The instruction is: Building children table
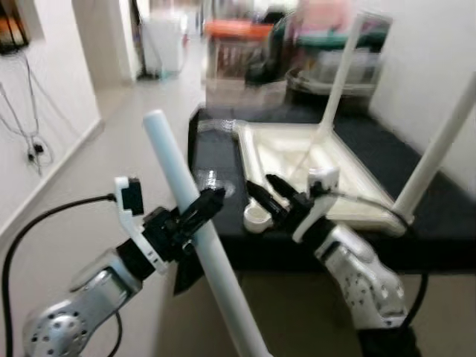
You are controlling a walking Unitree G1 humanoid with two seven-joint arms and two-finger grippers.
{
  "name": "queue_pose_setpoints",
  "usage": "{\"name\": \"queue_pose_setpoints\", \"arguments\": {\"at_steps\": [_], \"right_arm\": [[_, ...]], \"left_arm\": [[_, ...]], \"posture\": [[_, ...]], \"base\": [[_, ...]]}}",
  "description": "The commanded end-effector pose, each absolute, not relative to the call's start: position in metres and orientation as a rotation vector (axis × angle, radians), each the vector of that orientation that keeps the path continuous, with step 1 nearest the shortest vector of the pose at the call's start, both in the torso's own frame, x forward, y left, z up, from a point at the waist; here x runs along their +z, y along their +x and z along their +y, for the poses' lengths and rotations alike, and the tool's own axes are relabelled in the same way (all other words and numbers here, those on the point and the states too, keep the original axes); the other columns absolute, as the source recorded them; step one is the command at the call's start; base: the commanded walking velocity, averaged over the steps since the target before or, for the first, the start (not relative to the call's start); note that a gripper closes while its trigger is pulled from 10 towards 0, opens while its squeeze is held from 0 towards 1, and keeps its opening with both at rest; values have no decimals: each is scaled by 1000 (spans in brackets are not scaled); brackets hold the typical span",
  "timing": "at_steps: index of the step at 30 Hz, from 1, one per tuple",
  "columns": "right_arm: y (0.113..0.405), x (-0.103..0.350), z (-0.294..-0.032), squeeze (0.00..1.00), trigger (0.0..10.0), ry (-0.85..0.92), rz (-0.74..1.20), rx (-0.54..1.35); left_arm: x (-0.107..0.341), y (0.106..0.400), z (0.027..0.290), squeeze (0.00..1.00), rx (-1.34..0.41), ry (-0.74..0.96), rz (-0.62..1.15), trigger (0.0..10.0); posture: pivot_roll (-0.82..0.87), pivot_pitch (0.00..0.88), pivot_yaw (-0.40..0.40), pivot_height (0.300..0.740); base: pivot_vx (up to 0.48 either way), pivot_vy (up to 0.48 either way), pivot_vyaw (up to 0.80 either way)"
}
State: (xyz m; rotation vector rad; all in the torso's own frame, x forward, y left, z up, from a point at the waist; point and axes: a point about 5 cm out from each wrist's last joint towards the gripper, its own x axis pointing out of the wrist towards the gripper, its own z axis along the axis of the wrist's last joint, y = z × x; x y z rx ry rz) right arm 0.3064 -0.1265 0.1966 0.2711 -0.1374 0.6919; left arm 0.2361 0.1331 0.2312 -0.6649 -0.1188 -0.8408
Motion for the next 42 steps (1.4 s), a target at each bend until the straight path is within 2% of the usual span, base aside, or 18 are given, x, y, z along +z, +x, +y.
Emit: {"name": "queue_pose_setpoints", "arguments": {"at_steps": [1,25,40,42], "right_arm": [[308,193,-128,0,10000,252,-119,681],[310,188,-129,0,10000,192,-85,714],[314,191,-120,0,10000,137,-82,770],[316,192,-120,0,10000,124,-84,776]], "left_arm": [[229,240,132,0,-815,-630,-113,10000],[230,271,144,0,-825,-361,-89,10000],[232,297,137,0,-873,-230,-84,10000],[232,299,137,0,-873,-218,-86,10000]], "posture": [[54,0,-38,740],[58,0,-36,740],[58,0,-27,740],[58,0,-27,740]], "base": [[0,0,-763],[0,0,-763],[0,0,-762],[0,0,0]]}}
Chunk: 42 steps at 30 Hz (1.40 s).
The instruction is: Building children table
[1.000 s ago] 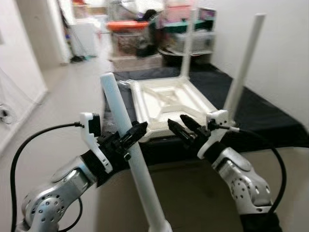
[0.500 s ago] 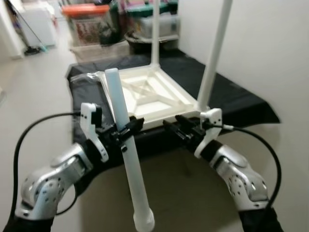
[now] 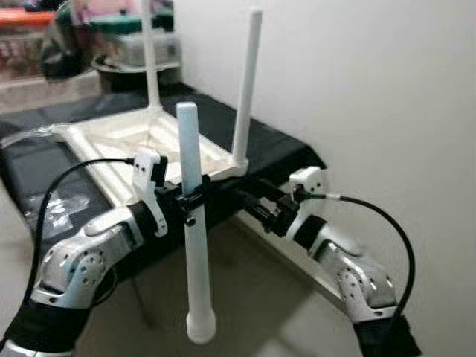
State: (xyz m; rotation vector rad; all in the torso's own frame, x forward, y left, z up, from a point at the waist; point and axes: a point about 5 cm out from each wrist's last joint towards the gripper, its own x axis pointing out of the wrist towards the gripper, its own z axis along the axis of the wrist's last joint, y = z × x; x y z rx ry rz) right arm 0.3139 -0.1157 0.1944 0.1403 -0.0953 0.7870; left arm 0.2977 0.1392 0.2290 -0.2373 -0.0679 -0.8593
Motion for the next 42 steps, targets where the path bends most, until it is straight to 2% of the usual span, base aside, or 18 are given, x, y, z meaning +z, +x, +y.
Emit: {"name": "queue_pose_setpoints", "arguments": {"at_steps": [1,6,7,10,11,12,13,15,16,18,30,42], "right_arm": [[317,192,-121,0,10000,97,-70,783],[321,190,-125,0,10000,23,-15,833],[323,191,-129,1000,10000,25,-7,853],[326,194,-134,1000,10000,19,-2,882],[327,197,-136,208,10000,8,15,925],[327,197,-136,208,10000,8,15,925],[328,199,-137,0,10000,8,27,948],[326,201,-136,0,10000,23,46,1002],[321,206,-132,0,10000,48,69,1130],[320,209,-129,0,10000,55,66,1176],[343,211,-99,0,10000,38,81,1138],[343,205,-83,0,10000,45,112,1175]], "left_arm": [[233,301,137,0,-877,-200,-86,10000],[236,307,137,0,-882,-157,-96,10000],[239,310,138,0,-878,-138,-108,10000],[245,316,139,0,-863,-114,-134,10000],[253,321,141,0,-848,-104,-167,10000],[253,321,141,0,-848,-104,-167,10000],[256,323,142,0,-844,-101,-182,10000],[260,325,141,0,-846,-95,-198,10000],[266,329,139,0,-856,-87,-218,10000],[269,331,136,0,-869,-86,-229,10000],[272,336,97,0,-972,-122,-260,10000],[278,342,88,0,-965,-125,-301,10000]], "posture": [[60,0,-31,740],[58,0,-31,740],[60,0,-34,740],[58,0,-34,740],[56,0,-35,740],[56,0,-35,740],[56,0,-35,740],[56,0,-39,740],[57,0,-39,740],[54,0,-36,740],[51,9,-29,740],[46,0,-38,740]], "base": [[0,0,0],[0,0,0],[0,0,0],[0,0,0],[0,0,0],[0,0,0],[0,0,0],[0,0,0],[0,0,0],[0,0,0],[0,0,0],[0,0,0]]}}
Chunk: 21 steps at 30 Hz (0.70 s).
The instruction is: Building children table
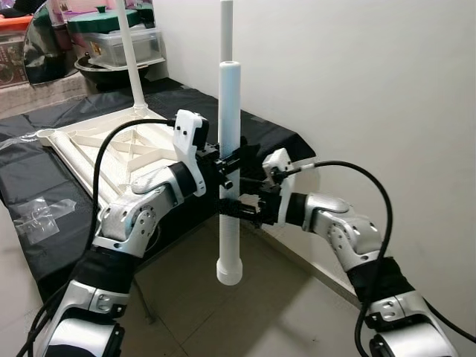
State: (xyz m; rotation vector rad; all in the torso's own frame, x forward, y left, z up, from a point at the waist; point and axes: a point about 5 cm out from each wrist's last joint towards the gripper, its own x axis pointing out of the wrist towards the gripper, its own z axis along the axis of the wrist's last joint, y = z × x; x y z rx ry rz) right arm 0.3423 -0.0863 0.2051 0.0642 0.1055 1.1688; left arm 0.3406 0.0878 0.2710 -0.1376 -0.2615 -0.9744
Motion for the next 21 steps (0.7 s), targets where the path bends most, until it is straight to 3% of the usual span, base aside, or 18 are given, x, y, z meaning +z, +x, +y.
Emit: {"name": "queue_pose_setpoints", "arguments": {"at_steps": [1,21], "right_arm": [[343,205,-83,0,10000,45,112,1175],[353,197,-73,0,10000,60,121,1093]], "left_arm": [[278,342,88,0,-965,-125,-301,10000],[292,345,73,0,-975,-150,-367,10000]], "posture": [[46,0,-38,740],[43,0,-39,740]], "base": [[0,0,0],[0,0,0]]}}
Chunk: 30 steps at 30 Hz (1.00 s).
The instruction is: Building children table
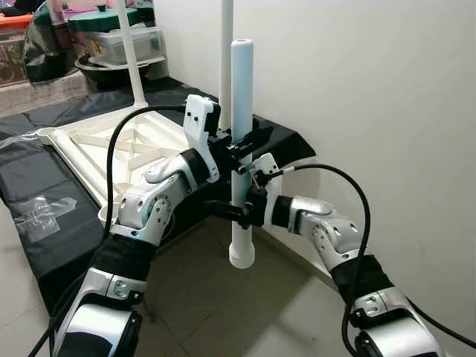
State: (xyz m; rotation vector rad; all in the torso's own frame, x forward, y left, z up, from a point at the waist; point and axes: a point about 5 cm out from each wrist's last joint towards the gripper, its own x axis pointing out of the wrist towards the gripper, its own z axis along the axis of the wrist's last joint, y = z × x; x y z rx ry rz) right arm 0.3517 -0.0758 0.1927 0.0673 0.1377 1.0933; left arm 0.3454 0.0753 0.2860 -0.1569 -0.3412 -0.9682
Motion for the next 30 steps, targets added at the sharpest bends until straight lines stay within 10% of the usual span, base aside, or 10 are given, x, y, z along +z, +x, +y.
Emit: {"name": "queue_pose_setpoints", "arguments": {"at_steps": [1,22,23,30], "right_arm": [[354,198,-73,0,10000,65,117,1090],[360,207,-68,0,9098,85,72,1080],[360,207,-67,0,0,90,66,1090],[359,207,-64,0,0,88,62,1106]], "left_arm": [[292,345,73,0,-975,-150,-367,10000],[291,347,73,0,-966,-158,-373,10000],[291,348,73,0,-963,-159,-372,10000],[290,349,74,0,-958,-162,-373,10000]], "posture": [[43,0,-38,740],[41,0,-34,740],[41,0,-36,740],[40,0,-35,740]], "base": [[0,0,0],[0,0,0],[0,0,0],[0,0,0]]}}
